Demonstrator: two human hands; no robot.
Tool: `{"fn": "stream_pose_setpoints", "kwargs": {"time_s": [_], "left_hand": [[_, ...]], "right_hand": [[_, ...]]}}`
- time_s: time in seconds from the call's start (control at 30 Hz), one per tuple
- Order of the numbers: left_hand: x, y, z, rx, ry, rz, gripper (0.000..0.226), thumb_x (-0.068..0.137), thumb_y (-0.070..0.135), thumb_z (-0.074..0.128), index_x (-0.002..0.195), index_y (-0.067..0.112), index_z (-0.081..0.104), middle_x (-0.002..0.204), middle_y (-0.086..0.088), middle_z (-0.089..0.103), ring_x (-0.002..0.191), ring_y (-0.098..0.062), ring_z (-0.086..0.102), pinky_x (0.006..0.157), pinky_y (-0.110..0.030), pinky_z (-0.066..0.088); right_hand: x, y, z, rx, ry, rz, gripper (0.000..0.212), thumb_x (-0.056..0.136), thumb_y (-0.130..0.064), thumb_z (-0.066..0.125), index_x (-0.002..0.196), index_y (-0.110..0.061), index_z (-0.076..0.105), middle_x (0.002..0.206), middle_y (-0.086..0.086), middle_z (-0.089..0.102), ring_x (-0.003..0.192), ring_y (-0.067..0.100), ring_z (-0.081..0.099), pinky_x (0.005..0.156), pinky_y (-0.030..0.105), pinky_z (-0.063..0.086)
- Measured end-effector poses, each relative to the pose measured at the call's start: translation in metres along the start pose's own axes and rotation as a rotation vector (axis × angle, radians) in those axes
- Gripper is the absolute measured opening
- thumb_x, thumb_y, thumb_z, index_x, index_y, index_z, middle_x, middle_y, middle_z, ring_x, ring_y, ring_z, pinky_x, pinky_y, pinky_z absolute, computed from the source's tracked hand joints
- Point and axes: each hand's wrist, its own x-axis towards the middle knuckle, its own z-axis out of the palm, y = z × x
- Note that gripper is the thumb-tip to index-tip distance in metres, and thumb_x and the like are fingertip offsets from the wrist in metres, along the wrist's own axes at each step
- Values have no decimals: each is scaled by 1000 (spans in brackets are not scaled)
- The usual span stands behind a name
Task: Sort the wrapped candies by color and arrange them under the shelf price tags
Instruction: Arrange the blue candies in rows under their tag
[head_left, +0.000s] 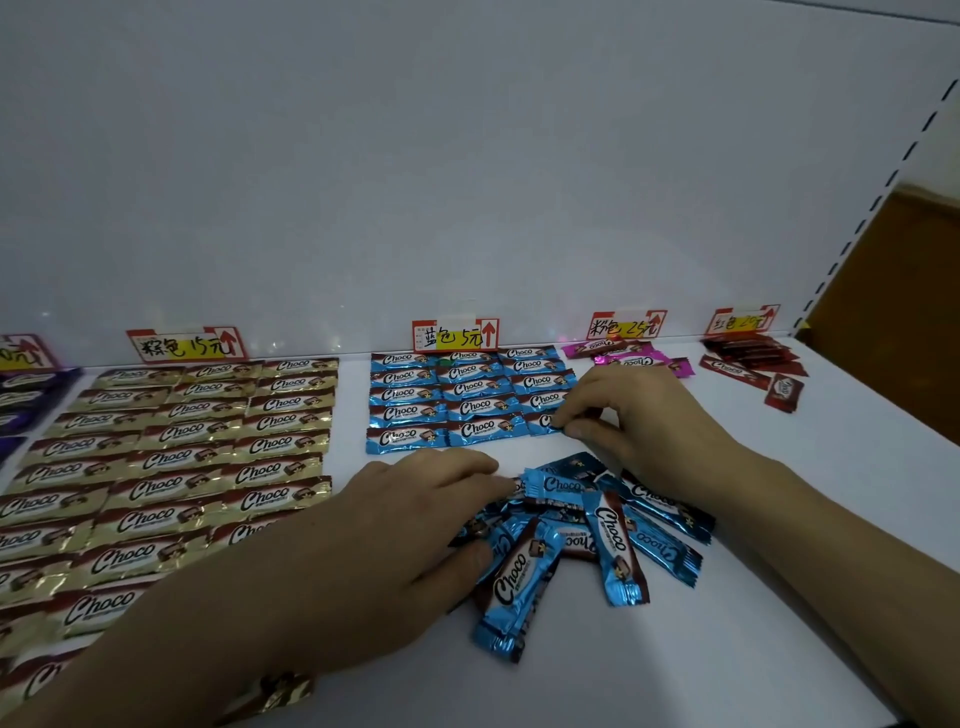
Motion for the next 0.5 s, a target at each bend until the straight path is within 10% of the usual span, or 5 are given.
{"fn": "stream_pose_setpoints", "kwargs": {"time_s": [0.2, 0.5], "left_hand": [[1, 11, -10, -8, -147, -140, 72, 89, 69, 24, 154, 39, 19, 153, 21, 29, 133, 4, 27, 94, -6, 22], [51, 78, 38, 66, -88, -385, 100, 76, 92, 13, 157, 34, 2, 164, -1, 12, 149, -28, 10, 116, -60, 20]], "right_hand": [[-4, 7, -13, 87, 215, 52, 20, 98, -28, 58, 110, -23, 73, 100, -10, 69, 91, 5, 59, 76, 15, 44], [-11, 22, -26, 161, 248, 115, 24, 101, -31, 54, 110, -20, 73, 101, -3, 71, 91, 14, 62, 83, 41, 54]]}}
